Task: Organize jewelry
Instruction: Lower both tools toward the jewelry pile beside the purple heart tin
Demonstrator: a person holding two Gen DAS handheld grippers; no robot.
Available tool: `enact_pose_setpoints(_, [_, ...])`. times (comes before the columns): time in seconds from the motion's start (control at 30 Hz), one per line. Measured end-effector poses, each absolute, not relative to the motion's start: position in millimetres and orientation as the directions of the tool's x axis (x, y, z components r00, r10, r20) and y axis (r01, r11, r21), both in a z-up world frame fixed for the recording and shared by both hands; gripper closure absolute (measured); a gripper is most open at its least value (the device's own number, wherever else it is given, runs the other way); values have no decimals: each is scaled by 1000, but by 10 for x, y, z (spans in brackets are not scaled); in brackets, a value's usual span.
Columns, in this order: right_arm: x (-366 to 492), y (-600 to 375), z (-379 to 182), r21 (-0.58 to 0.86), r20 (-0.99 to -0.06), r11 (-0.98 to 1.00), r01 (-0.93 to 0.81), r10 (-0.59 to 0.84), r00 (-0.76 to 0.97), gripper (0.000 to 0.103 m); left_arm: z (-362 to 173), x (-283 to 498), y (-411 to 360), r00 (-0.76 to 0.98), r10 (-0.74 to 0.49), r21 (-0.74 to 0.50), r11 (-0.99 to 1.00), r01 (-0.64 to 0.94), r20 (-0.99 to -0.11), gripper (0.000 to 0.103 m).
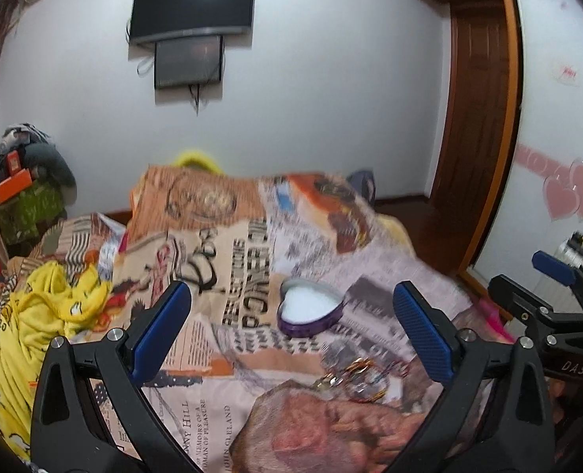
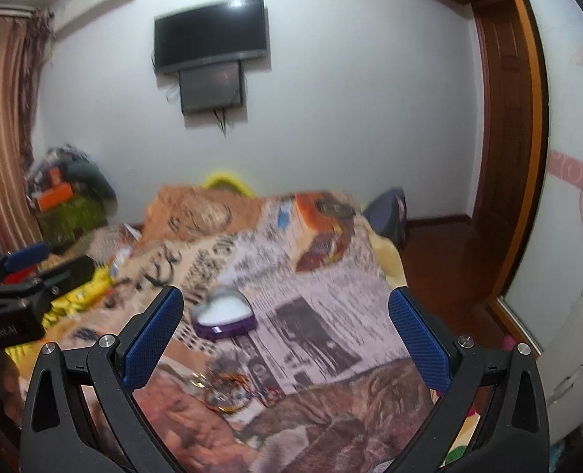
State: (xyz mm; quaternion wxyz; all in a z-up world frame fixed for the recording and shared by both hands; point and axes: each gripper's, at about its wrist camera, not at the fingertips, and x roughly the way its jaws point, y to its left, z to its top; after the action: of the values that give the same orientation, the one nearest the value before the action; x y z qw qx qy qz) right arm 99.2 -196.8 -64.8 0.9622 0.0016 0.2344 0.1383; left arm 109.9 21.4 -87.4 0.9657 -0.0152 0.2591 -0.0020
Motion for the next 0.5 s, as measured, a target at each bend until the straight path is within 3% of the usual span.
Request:
enact_pose_setpoints(0.2, [1274, -1968, -1022, 79, -591, 952, -295, 283, 755, 0, -1331, 1419, 313, 777, -46, -43, 999, 25, -628, 22])
enact_pose_setpoints(0.27, [1348, -1964, -1152, 90, -630, 950, -300, 287, 721, 1, -1502, 1515, 316, 732, -78, -55, 997, 55, -677, 33])
enact_pose_setpoints(0.5, [1502, -1891, -1462, 89, -719, 938, -335, 293, 631, 21, -1988, 1719, 245, 593, -141, -89, 989, 116, -793, 47])
